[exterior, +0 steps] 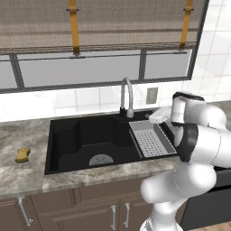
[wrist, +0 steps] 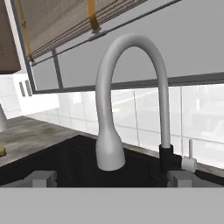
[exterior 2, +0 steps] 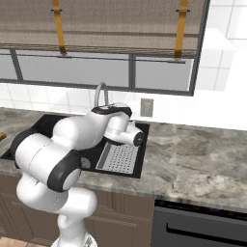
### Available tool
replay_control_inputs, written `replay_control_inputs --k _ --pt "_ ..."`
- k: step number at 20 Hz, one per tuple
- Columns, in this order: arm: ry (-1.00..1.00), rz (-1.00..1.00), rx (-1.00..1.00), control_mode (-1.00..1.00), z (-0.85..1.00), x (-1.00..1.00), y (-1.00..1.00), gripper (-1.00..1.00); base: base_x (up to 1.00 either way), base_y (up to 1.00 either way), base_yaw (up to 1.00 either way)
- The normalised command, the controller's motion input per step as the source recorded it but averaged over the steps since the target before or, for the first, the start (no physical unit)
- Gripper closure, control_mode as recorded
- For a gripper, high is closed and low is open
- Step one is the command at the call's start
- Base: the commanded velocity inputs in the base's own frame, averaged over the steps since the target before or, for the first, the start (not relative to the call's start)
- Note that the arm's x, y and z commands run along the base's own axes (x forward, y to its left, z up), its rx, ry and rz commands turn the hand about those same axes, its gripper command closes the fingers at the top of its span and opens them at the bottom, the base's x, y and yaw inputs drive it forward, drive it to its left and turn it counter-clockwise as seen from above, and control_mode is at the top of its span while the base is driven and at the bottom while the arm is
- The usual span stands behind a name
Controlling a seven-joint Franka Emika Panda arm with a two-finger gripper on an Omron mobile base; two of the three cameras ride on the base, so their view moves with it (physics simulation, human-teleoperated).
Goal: Soak the sponge with water for a few seconds and then drop it inside the sink.
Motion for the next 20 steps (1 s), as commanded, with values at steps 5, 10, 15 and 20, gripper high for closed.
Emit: replay_control_inputs --k 5,10,15,20 --pt "-0.05 0.04 0.00 -1.00 0.00 0.24 0.00 -1.00 0.00 0.00 0.00" --pt "-0.08 0.03 0.00 -1.00 0.00 0.34 0.00 -1.00 0.00 0.00 0.00" --pt "-0.04 0.02 0.00 -1.00 -0.02 0.24 0.00 -1.00 0.00 0.00 0.00" --pt "0.00 0.03 0.00 -1.00 -0.12 0.22 0.00 -1.00 0.00 0.00 0.00"
